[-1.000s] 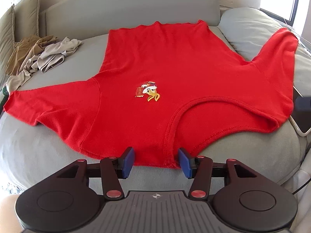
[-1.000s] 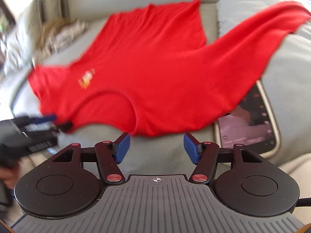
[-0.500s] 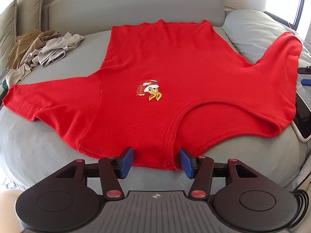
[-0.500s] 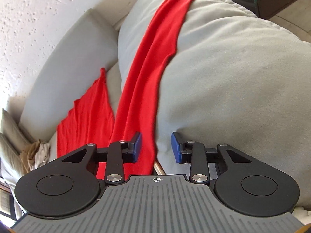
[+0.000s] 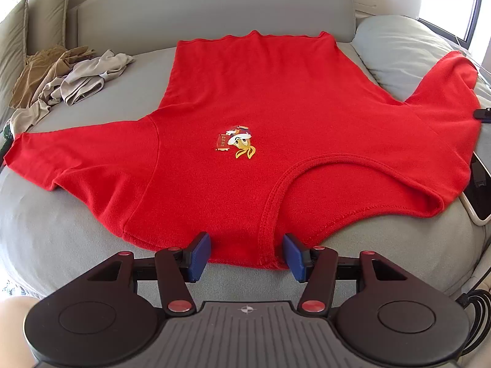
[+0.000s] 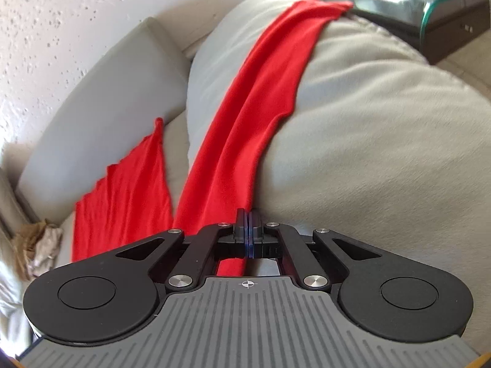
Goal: Fold clothes
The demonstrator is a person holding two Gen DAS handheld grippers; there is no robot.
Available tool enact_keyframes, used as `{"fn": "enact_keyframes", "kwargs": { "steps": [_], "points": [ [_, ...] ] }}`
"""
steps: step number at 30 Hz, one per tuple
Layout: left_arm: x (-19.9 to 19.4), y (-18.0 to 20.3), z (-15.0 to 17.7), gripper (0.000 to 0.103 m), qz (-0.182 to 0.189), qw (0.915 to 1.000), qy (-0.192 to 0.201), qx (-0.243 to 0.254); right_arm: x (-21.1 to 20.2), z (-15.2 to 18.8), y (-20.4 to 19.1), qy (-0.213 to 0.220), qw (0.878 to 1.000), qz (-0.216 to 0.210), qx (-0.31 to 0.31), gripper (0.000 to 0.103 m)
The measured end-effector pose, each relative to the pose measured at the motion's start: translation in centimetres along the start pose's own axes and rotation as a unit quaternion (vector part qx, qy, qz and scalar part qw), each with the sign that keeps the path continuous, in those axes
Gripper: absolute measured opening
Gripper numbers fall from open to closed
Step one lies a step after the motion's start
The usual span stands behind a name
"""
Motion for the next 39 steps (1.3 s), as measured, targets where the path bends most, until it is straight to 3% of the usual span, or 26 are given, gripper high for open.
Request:
{"fn": "enact_keyframes", "kwargs": {
  "steps": [3,6,8,10,12,17,20,22,24,27,29,34,39],
  "points": [
    [0.0,0.0,0.0,0.053,0.000,1.0000,0.001,0.001,-0.3,0.2,0.4,-0.018,1.000,0.021,-0.014,0.000],
    [0.0,-0.1,0.0,0.053,0.001,1.0000,0.001,0.001,-0.2,0.2,1.1,-0.042,0.999,0.016,-0.020,0.003],
    [0.0,-0.1,0.0,0.053,0.002,1.0000,0.001,0.001,-1.0,-0.5,2.3,-0.038,0.999,0.012,-0.011,0.012],
    [0.0,-0.2,0.0,0.053,0.002,1.0000,0.001,0.001,-1.7,-1.7,3.4,-0.014,1.000,0.017,-0.002,0.032],
    [0.0,-0.1,0.0,0.053,0.000,1.0000,0.001,0.002,-2.4,-2.9,4.4,0.009,1.000,0.022,0.008,0.033],
    [0.1,0.0,0.0,0.053,-0.005,1.0000,-0.001,-0.004,-0.4,-5.7,8.4,0.025,0.996,0.007,0.090,0.028],
    [0.1,0.2,-0.1,0.053,-0.012,0.9999,-0.004,-0.004,1.2,-6.5,9.9,0.042,0.986,-0.017,0.158,0.027],
    [0.1,0.3,-0.1,0.053,-0.017,0.9998,-0.005,-0.003,2.2,-6.8,10.7,0.053,0.977,-0.031,0.202,0.018],
    [0.1,0.4,-0.2,0.053,-0.024,0.9997,-0.007,-0.002,3.0,-7.0,11.0,0.065,0.971,-0.038,0.226,0.017],
    [0.1,0.5,-0.2,0.053,-0.029,0.9995,-0.007,-0.004,3.6,-7.5,10.8,0.077,0.971,-0.042,0.221,0.012],
    [0.1,0.5,-0.2,0.053,-0.030,0.9995,-0.007,-0.006,3.5,-7.8,10.6,0.079,0.975,-0.032,0.203,0.002],
    [0.1,0.5,-0.1,0.053,-0.031,0.9995,-0.006,-0.004,1.8,-8.1,11.4,0.095,0.983,0.052,0.146,0.001],
    [0.1,0.5,-0.1,0.053,-0.028,0.9996,-0.003,-0.004,0.7,-8.3,10.7,0.071,0.990,0.076,0.097,0.006]
  ]
}}
Point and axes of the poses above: each gripper's, at about its wrist camera, not at the fingertips, and x roughly the way its jaws point, y to its right, z to its underside, the point moved 10 cm from there along x, roughly the way its jaws point, and after that the axes turned 15 degrees about -x, right-handed, at the moved point
